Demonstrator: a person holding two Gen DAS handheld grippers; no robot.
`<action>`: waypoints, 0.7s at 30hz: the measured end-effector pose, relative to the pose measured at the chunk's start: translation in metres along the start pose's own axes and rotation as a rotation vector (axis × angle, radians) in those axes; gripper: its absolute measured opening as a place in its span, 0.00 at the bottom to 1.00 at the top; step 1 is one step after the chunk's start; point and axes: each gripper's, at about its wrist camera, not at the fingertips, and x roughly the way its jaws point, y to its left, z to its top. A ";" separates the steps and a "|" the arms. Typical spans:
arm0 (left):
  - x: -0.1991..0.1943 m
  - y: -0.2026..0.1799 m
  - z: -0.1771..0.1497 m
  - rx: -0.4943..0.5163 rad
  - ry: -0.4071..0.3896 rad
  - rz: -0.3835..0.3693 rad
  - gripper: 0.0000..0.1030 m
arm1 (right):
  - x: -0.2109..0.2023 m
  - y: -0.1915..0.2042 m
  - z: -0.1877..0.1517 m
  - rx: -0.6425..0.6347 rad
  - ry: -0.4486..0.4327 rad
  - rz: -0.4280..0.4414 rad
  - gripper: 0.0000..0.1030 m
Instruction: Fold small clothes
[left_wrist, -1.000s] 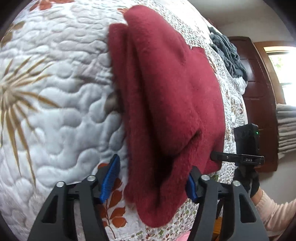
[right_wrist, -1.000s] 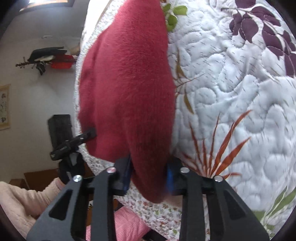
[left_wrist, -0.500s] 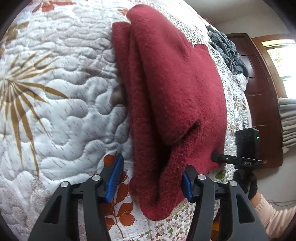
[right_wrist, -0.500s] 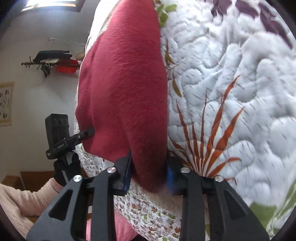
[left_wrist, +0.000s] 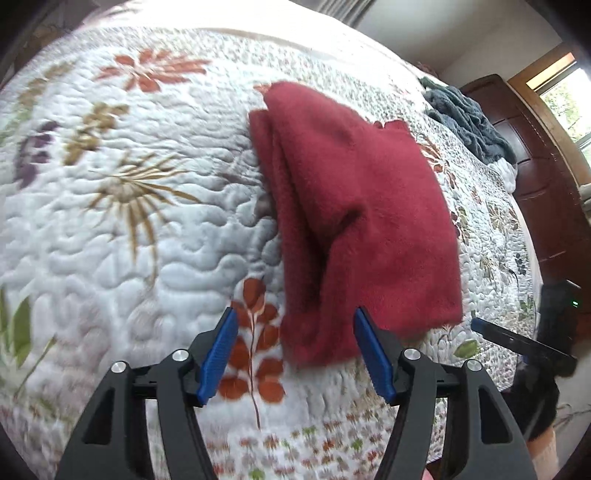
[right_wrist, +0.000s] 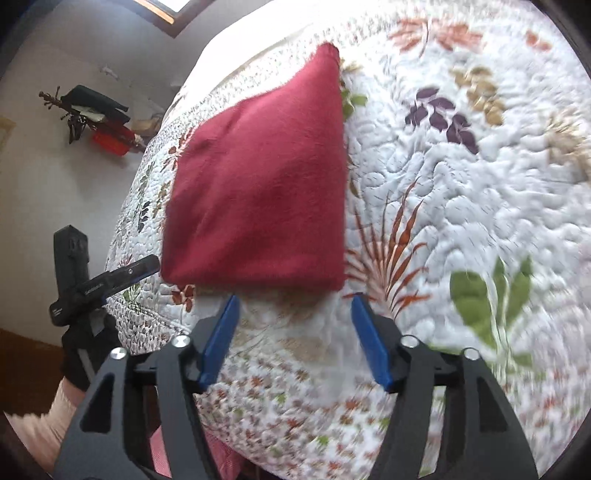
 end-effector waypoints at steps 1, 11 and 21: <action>-0.009 -0.004 -0.004 0.000 -0.012 0.015 0.68 | -0.008 0.007 -0.005 -0.012 -0.018 -0.030 0.66; -0.071 -0.041 -0.023 0.066 -0.115 0.160 0.85 | -0.049 0.060 -0.029 -0.117 -0.101 -0.237 0.90; -0.050 -0.058 -0.008 0.061 -0.103 0.286 0.91 | -0.016 0.056 0.000 -0.104 -0.065 -0.361 0.93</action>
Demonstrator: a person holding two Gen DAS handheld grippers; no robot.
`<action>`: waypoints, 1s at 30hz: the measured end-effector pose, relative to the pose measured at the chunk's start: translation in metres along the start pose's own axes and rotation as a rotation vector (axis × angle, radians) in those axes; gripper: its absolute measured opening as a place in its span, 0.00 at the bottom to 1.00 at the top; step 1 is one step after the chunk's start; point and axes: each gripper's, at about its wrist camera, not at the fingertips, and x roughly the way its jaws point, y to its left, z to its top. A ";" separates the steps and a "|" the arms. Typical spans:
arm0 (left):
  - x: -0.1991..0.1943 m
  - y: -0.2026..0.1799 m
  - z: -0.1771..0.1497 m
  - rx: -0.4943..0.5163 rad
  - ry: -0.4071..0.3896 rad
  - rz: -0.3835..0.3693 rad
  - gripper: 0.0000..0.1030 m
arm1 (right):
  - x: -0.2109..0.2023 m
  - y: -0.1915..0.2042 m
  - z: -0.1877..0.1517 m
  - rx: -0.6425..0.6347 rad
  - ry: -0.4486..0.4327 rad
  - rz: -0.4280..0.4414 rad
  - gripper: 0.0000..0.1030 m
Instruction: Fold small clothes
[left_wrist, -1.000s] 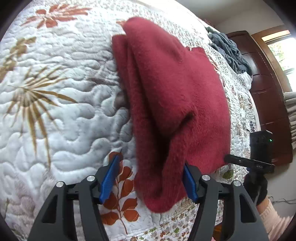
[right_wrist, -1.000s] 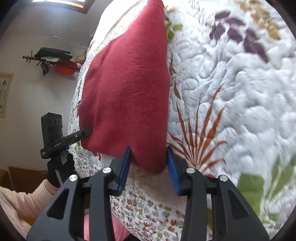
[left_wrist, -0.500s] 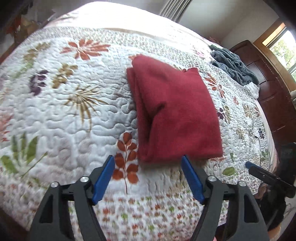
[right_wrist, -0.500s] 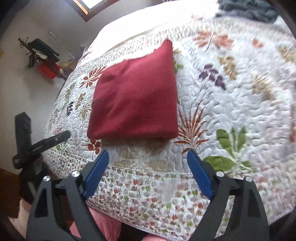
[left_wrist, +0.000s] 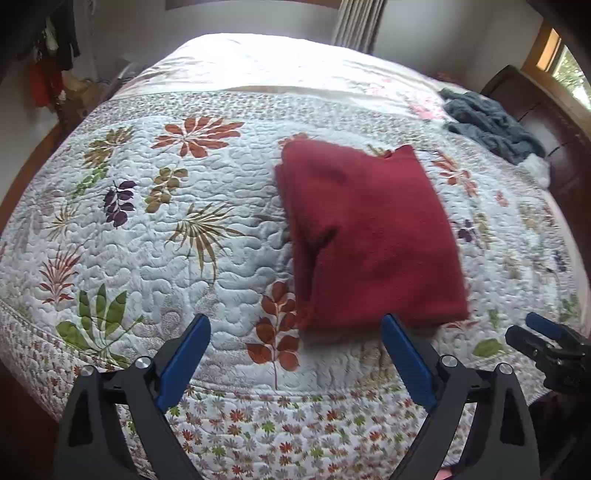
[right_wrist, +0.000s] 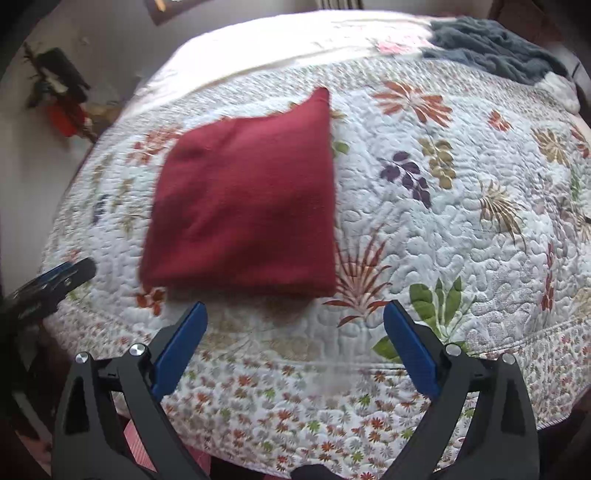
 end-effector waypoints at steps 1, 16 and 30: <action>0.004 -0.002 0.000 -0.003 0.005 -0.007 0.91 | 0.006 -0.001 0.004 0.006 0.016 -0.016 0.93; 0.021 -0.008 0.004 0.035 0.002 0.091 0.91 | 0.021 -0.003 0.023 -0.030 0.006 -0.149 0.95; 0.017 -0.024 0.008 0.083 -0.011 0.100 0.91 | 0.015 0.003 0.032 -0.061 -0.034 -0.183 0.96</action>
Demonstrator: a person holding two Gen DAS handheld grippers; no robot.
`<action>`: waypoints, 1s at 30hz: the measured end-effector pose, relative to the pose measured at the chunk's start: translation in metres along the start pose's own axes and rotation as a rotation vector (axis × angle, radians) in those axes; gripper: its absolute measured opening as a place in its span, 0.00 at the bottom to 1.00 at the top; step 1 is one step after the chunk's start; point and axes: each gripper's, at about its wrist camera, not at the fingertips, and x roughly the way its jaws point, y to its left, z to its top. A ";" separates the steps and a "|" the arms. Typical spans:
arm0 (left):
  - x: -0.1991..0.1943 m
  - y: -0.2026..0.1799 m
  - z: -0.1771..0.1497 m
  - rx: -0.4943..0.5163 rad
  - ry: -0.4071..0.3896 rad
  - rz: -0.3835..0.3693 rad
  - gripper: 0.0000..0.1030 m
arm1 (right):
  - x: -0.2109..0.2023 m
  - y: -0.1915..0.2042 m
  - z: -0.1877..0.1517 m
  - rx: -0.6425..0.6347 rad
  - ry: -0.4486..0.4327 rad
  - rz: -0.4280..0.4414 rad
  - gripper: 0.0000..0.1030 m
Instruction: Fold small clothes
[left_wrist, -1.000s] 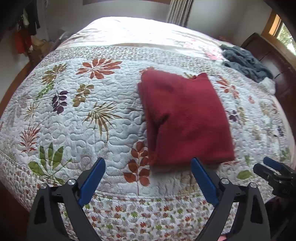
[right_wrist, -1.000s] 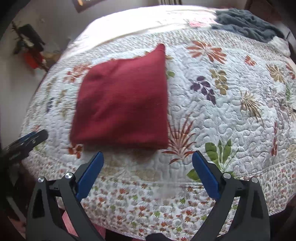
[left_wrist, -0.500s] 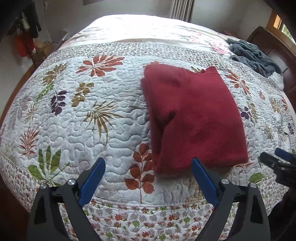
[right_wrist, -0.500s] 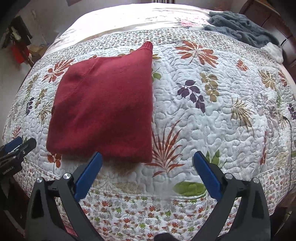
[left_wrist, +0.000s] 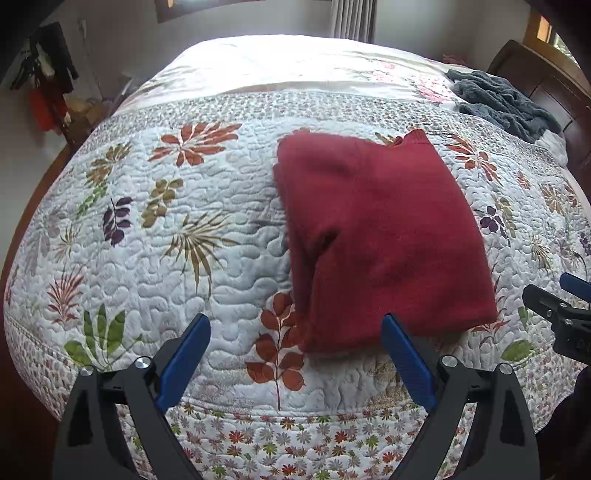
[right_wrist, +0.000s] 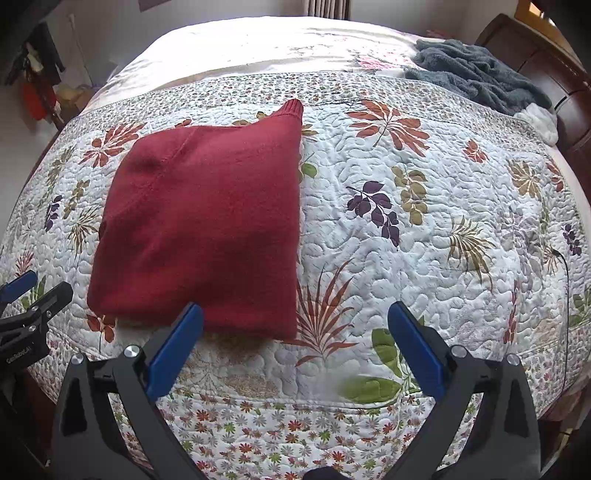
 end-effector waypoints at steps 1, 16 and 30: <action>-0.001 -0.001 0.001 0.003 -0.003 -0.002 0.91 | 0.001 -0.001 0.000 0.005 0.003 -0.005 0.96; 0.004 -0.007 -0.001 0.019 0.006 0.013 0.91 | 0.013 -0.008 -0.004 0.043 0.045 0.004 0.96; 0.007 -0.011 -0.001 0.033 0.005 0.017 0.91 | 0.013 -0.012 -0.003 0.056 0.032 -0.004 0.96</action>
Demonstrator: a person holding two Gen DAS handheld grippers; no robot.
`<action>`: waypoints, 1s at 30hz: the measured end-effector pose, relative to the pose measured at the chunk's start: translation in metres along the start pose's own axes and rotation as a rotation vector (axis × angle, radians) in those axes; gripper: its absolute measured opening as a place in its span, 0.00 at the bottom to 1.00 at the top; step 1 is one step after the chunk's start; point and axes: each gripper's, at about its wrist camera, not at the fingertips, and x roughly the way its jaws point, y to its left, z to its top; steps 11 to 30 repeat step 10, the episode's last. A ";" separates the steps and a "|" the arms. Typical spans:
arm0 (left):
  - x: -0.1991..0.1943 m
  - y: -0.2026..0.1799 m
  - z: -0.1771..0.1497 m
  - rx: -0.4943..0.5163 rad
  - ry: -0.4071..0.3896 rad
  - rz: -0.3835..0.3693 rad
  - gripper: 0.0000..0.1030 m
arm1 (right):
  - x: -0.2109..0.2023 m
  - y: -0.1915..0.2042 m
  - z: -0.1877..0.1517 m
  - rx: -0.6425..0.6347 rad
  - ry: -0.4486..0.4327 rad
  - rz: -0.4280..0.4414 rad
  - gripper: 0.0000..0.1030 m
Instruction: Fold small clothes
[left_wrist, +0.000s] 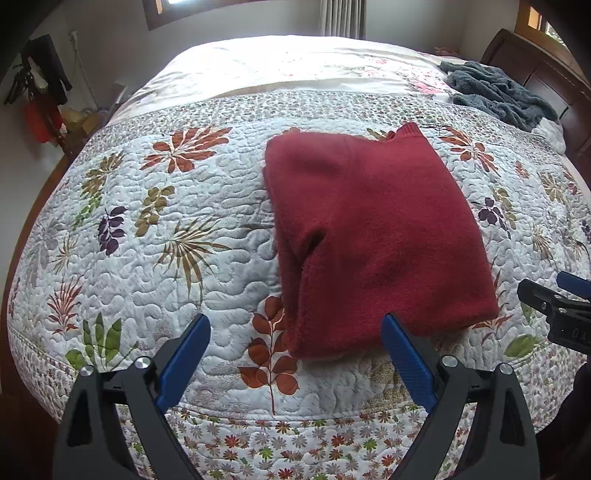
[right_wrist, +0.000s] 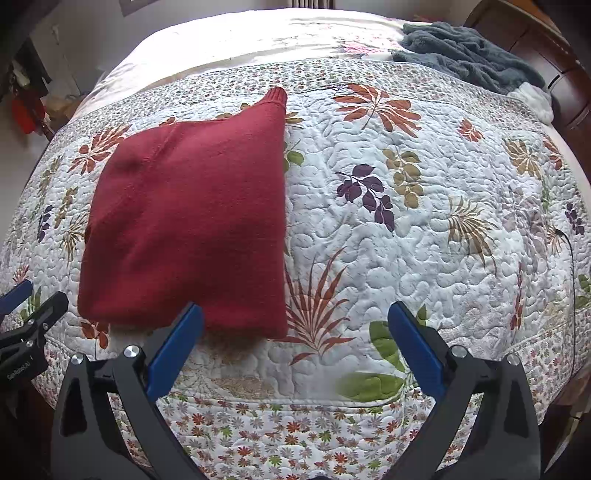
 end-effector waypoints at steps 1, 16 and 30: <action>0.000 0.000 0.000 0.001 0.000 0.002 0.91 | 0.000 0.000 0.000 -0.001 0.002 -0.002 0.96; 0.002 0.003 0.002 -0.001 0.000 -0.004 0.91 | 0.000 0.000 0.000 0.000 0.003 -0.005 0.96; 0.002 0.003 0.002 -0.001 0.000 -0.004 0.91 | 0.000 0.000 0.000 0.000 0.003 -0.005 0.96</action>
